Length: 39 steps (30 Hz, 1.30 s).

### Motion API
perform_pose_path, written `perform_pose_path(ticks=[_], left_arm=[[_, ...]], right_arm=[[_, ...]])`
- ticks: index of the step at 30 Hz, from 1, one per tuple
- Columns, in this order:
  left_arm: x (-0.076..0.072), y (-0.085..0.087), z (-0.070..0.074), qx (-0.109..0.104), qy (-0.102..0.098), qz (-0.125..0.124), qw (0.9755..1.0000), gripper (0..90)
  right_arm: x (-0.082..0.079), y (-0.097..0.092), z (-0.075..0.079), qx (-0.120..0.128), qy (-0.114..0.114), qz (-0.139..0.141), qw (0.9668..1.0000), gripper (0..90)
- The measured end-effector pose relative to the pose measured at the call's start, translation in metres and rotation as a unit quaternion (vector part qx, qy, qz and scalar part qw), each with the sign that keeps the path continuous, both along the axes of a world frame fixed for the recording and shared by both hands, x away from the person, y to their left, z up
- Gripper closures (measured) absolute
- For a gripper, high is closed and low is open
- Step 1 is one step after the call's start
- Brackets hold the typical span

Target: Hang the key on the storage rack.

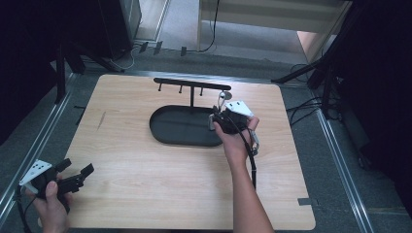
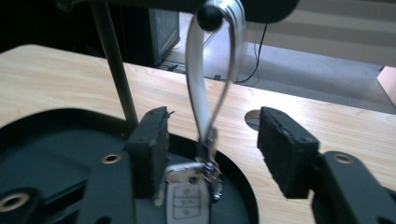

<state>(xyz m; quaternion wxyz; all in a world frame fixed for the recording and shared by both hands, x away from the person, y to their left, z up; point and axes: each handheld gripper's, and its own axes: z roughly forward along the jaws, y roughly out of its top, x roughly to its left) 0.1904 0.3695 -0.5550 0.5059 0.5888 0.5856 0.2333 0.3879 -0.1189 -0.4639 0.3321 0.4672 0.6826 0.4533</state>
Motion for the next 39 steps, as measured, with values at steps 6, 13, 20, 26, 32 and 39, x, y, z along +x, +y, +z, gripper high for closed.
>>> perform_pose_path(ticks=[6,13,20,26,32,39], left_arm=[[0.0,0.0,0.0,-0.003,0.001,-0.001,1.0,0.1],[-0.001,0.001,0.0,-0.006,-0.001,-0.001,1.0,0.1],[0.0,-0.001,0.0,0.004,0.001,-0.002,1.0,0.1],[0.0,-0.001,0.0,0.004,0.0,0.0,1.0,0.1],[0.0,-0.002,0.0,0.007,0.002,0.0,1.0,0.1],[-0.001,-0.002,0.0,0.006,0.001,0.001,1.0,0.0]], right_arm=[[-0.008,-0.021,-0.003,0.022,0.007,0.002,0.9997,34.9],[-0.023,-0.051,-0.002,0.052,0.003,-0.001,0.9986,28.9],[-0.046,-0.082,-0.007,0.061,0.014,-0.023,0.9978,13.4],[-0.069,-0.108,-0.011,0.047,0.008,-0.022,0.9986,10.2],[-0.086,-0.134,-0.019,0.054,0.007,-0.035,0.9979,9.5],[-0.109,-0.162,-0.032,0.061,0.008,-0.049,0.9969,9.5]])
